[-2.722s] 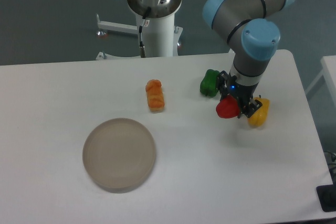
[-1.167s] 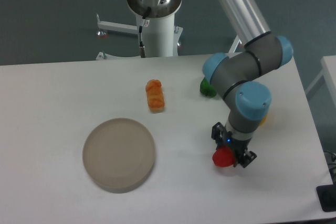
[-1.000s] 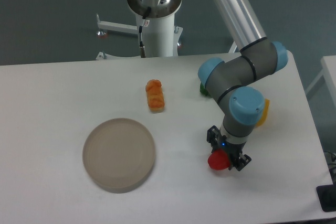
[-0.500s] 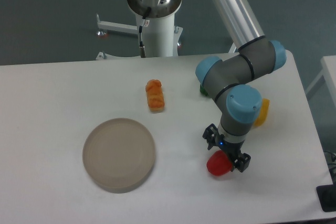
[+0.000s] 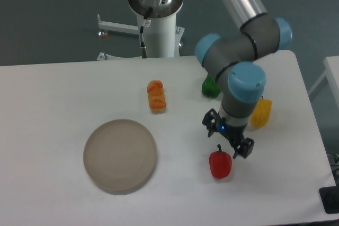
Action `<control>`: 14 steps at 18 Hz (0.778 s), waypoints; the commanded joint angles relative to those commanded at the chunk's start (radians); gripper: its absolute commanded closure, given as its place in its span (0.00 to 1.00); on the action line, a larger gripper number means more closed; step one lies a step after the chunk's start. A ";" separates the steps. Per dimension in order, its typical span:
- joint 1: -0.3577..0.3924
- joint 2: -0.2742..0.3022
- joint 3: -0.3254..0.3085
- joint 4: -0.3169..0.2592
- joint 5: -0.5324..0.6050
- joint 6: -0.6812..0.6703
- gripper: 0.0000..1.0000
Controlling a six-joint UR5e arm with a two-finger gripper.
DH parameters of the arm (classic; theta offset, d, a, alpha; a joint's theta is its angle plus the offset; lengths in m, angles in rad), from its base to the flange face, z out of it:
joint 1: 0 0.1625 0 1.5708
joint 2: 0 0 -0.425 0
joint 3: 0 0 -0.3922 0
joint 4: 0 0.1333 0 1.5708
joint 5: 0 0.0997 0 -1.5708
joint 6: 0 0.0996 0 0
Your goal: Place the red pepper on the table
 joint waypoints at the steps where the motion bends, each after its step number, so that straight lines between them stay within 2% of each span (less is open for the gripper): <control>1: 0.003 0.008 0.003 -0.025 0.002 0.011 0.00; 3: 0.018 0.028 -0.001 -0.112 0.006 0.104 0.00; 6: 0.029 0.034 -0.003 -0.161 0.069 0.166 0.00; 14: 0.034 0.040 -0.018 -0.151 0.077 0.192 0.00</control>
